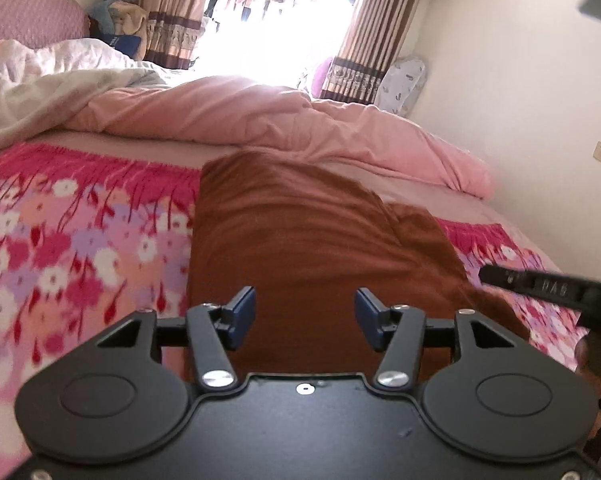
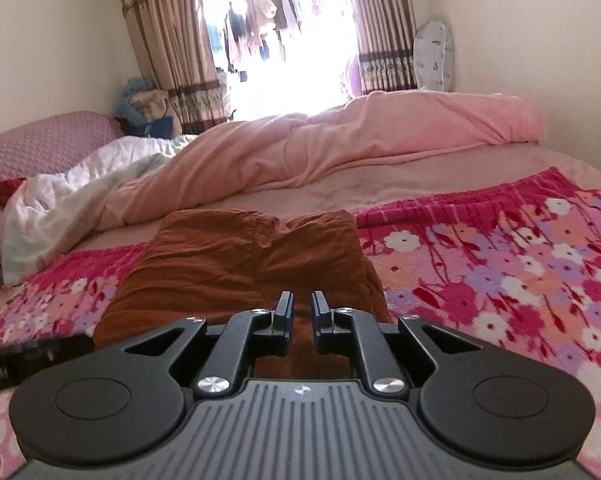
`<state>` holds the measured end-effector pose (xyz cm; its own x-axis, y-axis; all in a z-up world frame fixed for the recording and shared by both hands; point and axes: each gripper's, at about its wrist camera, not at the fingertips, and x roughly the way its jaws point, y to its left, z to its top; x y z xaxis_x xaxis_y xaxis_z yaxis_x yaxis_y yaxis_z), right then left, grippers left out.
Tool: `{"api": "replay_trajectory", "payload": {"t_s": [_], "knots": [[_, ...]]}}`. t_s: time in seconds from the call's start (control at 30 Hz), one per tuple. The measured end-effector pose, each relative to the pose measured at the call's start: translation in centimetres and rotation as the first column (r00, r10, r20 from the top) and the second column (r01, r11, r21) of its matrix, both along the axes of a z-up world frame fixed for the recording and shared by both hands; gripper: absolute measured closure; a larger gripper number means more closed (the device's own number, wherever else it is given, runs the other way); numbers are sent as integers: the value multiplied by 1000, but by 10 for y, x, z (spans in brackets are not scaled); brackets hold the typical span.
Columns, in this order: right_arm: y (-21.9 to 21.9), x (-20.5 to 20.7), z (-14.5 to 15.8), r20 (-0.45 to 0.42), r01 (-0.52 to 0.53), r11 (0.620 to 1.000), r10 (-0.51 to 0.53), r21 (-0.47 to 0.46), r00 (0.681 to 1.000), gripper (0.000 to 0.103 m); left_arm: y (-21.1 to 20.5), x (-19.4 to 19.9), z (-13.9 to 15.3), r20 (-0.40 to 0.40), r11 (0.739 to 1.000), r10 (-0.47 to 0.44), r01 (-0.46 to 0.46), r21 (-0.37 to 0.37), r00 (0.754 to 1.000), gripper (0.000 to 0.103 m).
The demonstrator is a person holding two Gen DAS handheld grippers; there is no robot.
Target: Fold large clothes
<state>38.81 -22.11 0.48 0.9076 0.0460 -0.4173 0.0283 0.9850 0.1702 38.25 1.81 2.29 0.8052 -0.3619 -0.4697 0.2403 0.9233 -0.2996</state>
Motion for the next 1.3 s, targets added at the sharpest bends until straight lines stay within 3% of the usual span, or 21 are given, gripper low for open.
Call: {"api": "replay_trajectory", "payload": {"t_s": [0.2,0.43,0.67,0.77,0.9,1.0,1.3], "knots": [[5,-32,-17,12,13,999,-13,-38,1000,88,-10,-15,-23,-41,1000,-14,14,18,999,47],[3,-20,-54,-51,28,997,-32,-77,998,91,-13,1,-45,-88,1000,-15,15,3,996,47],[6,-23,-56,-46,20,996,-24,-87,999,91,-14,-6,-29,-88,999,-11,14,37,996,46],[4,-40,-40,-27,12,998,-14,-68,1000,82,-10,-29,-10,-75,999,-4,7,37,997,45],[2,-83,-15,-8,4,1000,-4,-20,1000,39,-5,-85,13,-43,996,31,-27,88,999,40],[4,-125,-2,11,4,1000,-4,-26,1000,23,0,-128,21,-28,991,56,-52,124,998,38],[13,-229,-8,-29,23,991,-27,-129,999,19,25,-233,11,-94,987,116,-104,123,989,37]]}}
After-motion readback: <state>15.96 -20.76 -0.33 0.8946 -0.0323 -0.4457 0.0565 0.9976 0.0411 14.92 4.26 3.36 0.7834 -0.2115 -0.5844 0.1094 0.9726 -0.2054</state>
